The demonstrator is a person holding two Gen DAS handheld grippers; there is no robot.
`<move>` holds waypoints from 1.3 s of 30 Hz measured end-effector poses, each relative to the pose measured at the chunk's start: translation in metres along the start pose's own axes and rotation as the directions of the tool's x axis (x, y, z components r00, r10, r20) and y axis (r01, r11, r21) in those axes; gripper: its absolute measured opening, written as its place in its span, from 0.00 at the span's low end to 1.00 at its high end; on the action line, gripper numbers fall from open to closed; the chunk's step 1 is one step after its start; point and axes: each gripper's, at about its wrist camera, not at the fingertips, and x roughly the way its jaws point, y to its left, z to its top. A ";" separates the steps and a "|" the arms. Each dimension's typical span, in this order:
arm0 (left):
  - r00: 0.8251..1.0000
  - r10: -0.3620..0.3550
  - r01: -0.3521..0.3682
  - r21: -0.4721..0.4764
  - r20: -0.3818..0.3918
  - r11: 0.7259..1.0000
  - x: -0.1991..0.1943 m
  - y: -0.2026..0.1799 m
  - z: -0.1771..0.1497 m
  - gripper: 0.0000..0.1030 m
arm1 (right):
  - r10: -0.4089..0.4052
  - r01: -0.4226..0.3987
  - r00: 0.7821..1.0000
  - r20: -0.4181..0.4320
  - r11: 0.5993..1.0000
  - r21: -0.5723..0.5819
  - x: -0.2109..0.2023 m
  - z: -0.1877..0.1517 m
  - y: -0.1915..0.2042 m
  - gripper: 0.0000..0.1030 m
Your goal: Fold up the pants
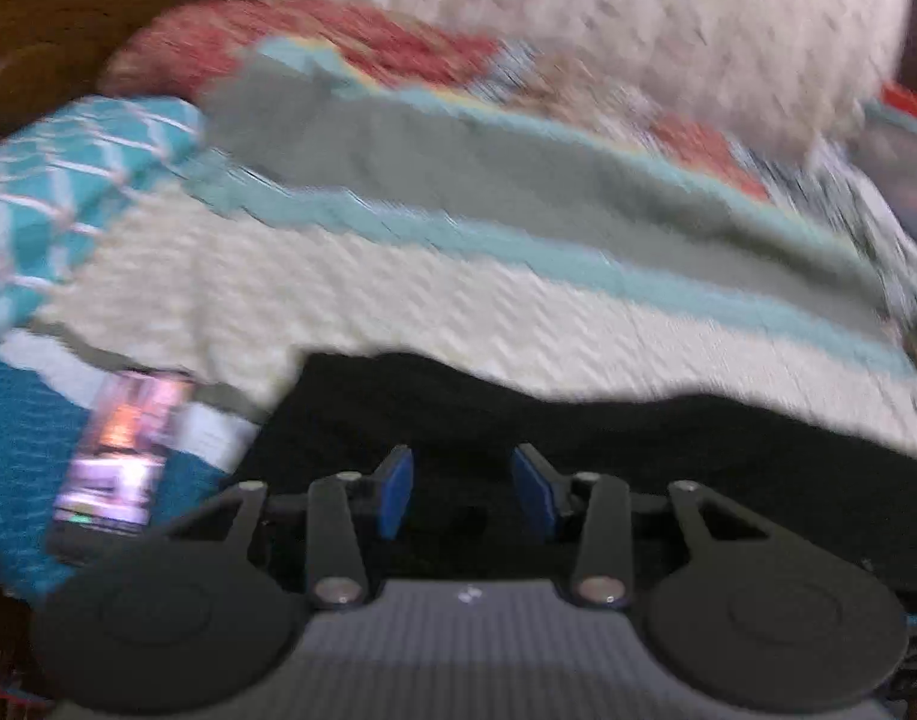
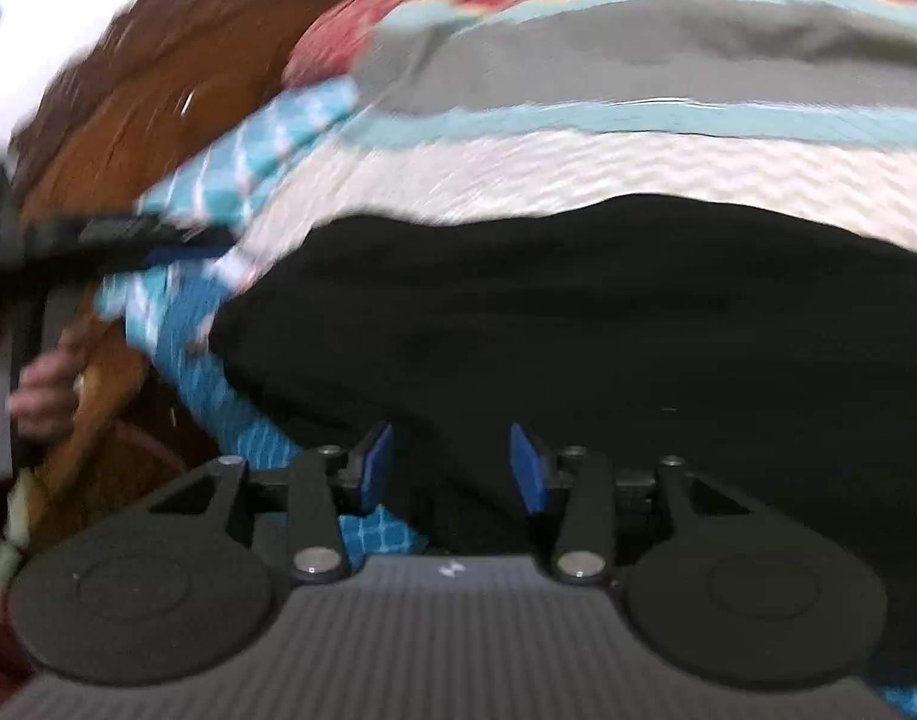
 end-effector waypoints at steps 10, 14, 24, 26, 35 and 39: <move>0.976 0.112 -0.108 0.027 -0.189 0.994 0.031 0.013 -0.031 0.27 | 0.088 -0.097 0.986 -0.140 0.994 -0.057 0.013 -0.003 -0.012 0.08; 0.963 0.207 -0.174 0.192 -0.172 0.966 0.035 -0.012 -0.034 0.28 | 0.138 -0.129 0.983 -0.120 0.989 0.074 0.019 -0.016 -0.034 0.10; 1.000 0.002 -0.002 0.134 -0.007 0.991 -0.004 -0.054 -0.001 0.39 | -0.092 0.003 0.971 0.221 0.929 0.371 -0.127 -0.049 -0.121 0.32; 0.997 -0.053 0.059 0.127 -0.048 0.990 0.008 -0.066 0.000 0.39 | -0.217 0.059 0.938 0.269 0.868 0.493 -0.166 -0.077 -0.150 0.32; 0.967 0.039 0.031 0.268 -0.253 0.963 0.088 -0.109 -0.049 0.42 | -0.667 0.008 0.656 0.353 0.474 0.880 -0.291 -0.203 -0.233 0.49; 0.961 0.059 0.014 0.262 -0.269 0.965 0.080 -0.110 -0.043 0.42 | -0.697 -0.069 0.615 0.369 0.418 0.906 -0.294 -0.215 -0.256 0.52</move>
